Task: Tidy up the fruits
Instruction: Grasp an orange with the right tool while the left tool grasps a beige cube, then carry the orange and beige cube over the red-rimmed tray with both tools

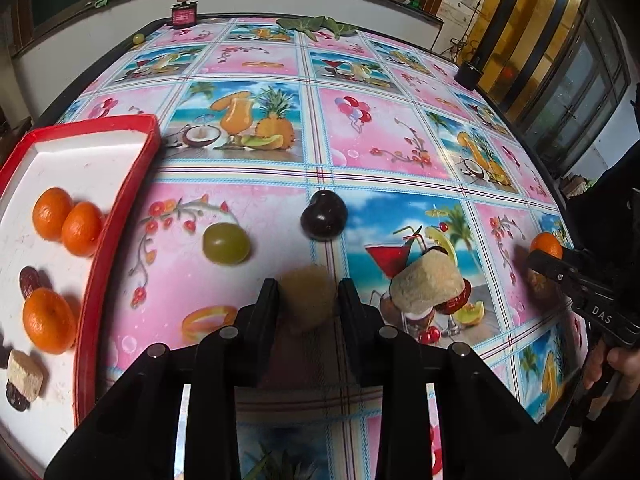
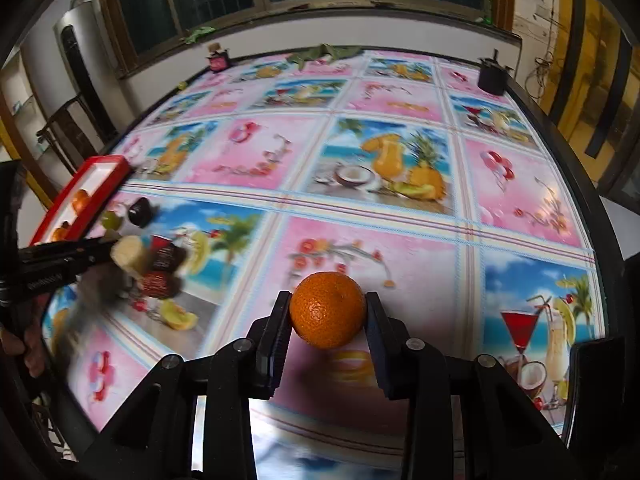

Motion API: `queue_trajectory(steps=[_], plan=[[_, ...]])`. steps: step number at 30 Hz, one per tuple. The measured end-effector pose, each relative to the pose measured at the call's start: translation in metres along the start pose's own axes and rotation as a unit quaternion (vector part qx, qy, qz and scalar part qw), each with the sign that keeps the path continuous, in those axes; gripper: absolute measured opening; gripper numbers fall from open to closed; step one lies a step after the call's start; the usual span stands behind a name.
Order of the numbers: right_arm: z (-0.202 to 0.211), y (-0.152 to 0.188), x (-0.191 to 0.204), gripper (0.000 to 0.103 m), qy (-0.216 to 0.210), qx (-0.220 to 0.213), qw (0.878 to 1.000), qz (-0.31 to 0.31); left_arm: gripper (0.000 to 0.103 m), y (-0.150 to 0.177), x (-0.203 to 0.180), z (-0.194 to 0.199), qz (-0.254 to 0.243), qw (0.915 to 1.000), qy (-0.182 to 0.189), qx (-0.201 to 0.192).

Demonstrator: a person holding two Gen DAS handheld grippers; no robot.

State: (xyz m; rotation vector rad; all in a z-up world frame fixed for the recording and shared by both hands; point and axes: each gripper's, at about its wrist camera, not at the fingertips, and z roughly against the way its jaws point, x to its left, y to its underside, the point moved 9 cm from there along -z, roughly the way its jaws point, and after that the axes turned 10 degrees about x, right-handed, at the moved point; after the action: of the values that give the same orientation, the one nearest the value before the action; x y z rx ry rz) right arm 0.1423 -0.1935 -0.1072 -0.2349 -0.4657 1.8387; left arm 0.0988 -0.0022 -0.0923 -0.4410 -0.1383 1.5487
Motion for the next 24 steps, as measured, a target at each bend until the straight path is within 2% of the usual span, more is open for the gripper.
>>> queue_trajectory(steps=[16,24], plan=[[0.012,-0.002,0.06,0.036,-0.049,-0.008,0.998,0.029,0.028,0.015,0.013,0.021,0.015,0.9998,0.005,-0.012],[0.025,-0.01,0.106,0.036,-0.081,-0.022,0.994,0.065,0.028,0.018,0.022,0.042,0.024,0.9992,0.008,-0.03]])
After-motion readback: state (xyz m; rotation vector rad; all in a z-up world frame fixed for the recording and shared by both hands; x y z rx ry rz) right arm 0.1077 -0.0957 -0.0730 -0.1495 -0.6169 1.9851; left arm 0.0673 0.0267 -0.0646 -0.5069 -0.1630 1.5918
